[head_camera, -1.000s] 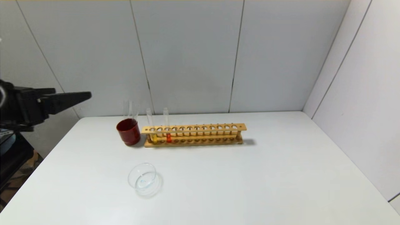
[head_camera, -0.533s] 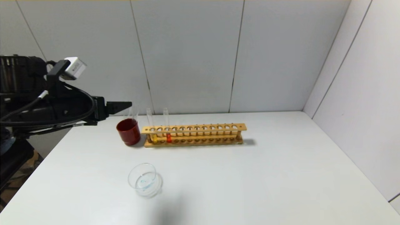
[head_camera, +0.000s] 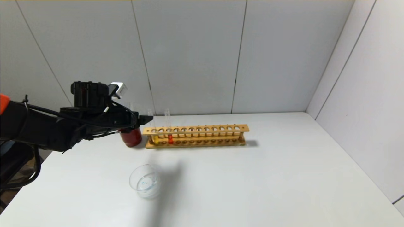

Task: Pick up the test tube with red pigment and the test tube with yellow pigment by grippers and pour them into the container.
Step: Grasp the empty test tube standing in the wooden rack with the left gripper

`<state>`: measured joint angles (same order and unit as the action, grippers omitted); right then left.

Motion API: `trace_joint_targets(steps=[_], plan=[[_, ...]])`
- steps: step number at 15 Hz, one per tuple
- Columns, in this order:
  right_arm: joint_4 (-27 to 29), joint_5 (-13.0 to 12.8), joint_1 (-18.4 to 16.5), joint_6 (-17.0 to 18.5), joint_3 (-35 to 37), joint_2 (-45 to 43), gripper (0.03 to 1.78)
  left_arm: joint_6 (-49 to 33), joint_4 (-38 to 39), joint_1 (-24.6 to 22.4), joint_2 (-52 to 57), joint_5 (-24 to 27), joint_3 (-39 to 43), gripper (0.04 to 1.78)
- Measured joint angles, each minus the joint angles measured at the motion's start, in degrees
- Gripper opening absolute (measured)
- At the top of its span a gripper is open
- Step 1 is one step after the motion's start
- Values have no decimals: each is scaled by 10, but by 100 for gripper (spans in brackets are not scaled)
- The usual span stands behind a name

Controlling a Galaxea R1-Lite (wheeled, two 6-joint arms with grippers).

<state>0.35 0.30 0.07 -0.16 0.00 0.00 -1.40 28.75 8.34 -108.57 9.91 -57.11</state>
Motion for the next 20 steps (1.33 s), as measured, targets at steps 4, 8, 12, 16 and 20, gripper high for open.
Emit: trace_joint_targets(steps=[4, 8, 12, 16, 20], plan=[[0, 0, 0, 0, 0, 0, 175, -2, 0, 3, -55, 1, -35, 175], [0, 0, 0, 0, 0, 0, 175, -3, 0, 6, -89, 2, -57, 175], [0, 0, 0, 0, 0, 0, 175, -3, 0, 12, -110, 4, -77, 175], [0, 0, 0, 0, 0, 0, 175, -3, -1, 19, -125, 4, -94, 163], [0, 0, 0, 0, 0, 0, 175, -2, 0, 22, -135, 4, -101, 112]])
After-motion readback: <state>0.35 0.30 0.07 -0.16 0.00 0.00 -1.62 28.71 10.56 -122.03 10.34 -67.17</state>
